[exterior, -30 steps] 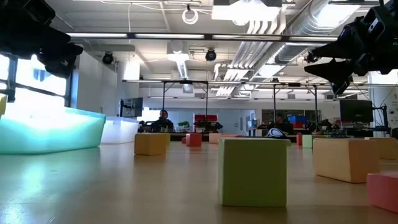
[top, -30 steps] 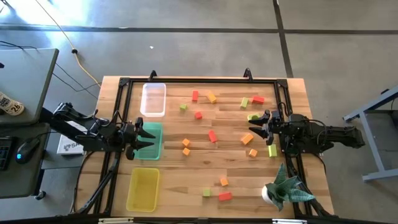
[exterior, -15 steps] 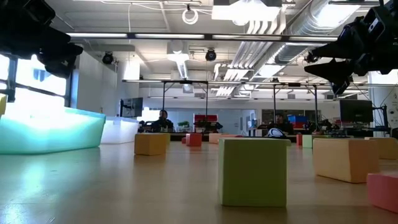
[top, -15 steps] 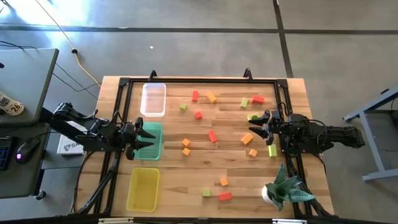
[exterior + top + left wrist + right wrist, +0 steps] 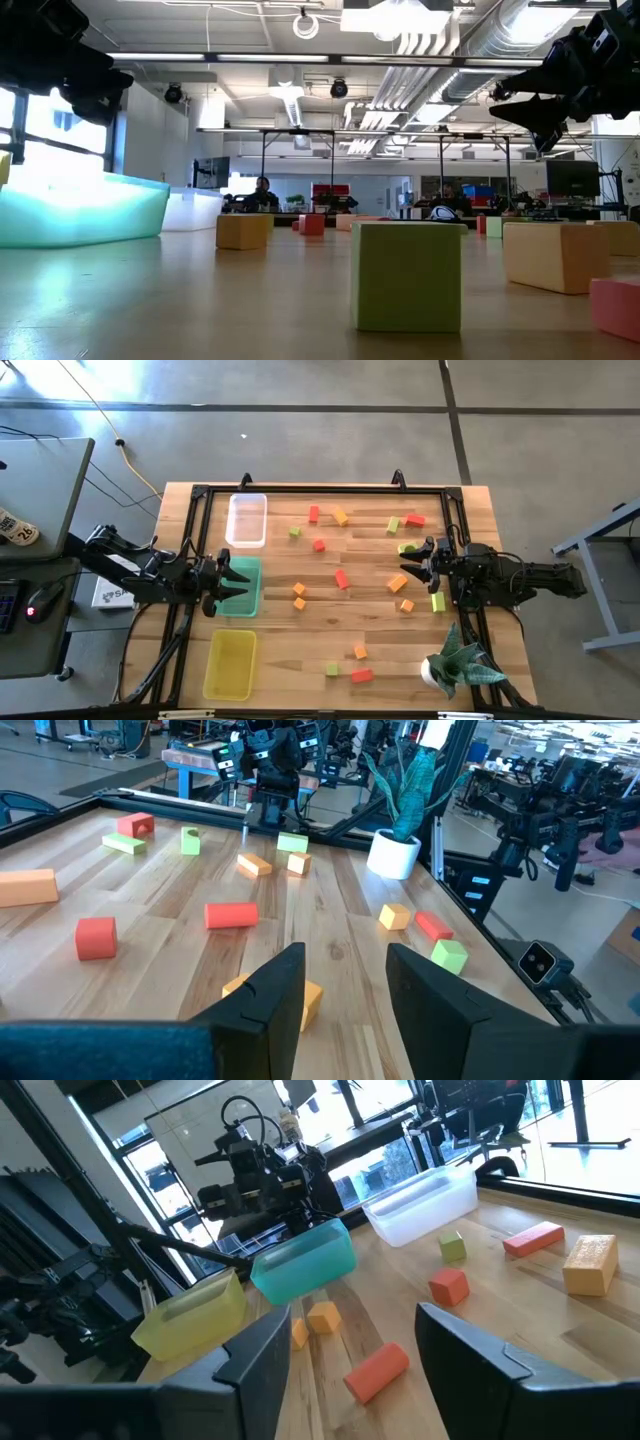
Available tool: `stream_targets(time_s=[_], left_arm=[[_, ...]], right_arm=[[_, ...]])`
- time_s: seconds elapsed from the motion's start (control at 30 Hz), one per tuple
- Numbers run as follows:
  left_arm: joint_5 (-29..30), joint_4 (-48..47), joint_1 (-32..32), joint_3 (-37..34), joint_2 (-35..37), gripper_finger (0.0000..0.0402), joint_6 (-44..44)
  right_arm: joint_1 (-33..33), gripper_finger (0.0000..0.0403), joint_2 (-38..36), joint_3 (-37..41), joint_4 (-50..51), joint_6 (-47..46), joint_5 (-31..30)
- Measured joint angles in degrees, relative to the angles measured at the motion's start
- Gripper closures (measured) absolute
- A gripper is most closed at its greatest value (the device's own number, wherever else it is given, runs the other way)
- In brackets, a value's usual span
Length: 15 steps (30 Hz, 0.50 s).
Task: Sort & place blocks by color
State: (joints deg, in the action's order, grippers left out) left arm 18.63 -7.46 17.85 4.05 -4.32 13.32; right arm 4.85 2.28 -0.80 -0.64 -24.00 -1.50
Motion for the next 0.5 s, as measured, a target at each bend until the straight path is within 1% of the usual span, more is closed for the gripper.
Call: stream_targets(time_s=[0.5], left_arm=[[-0.02,0.00,0.01,-0.02,-0.01,0.0270,0.00]], right_arm=[[0.01,0.0201,-0.01,0.01,-0.01,-0.83,0.02]])
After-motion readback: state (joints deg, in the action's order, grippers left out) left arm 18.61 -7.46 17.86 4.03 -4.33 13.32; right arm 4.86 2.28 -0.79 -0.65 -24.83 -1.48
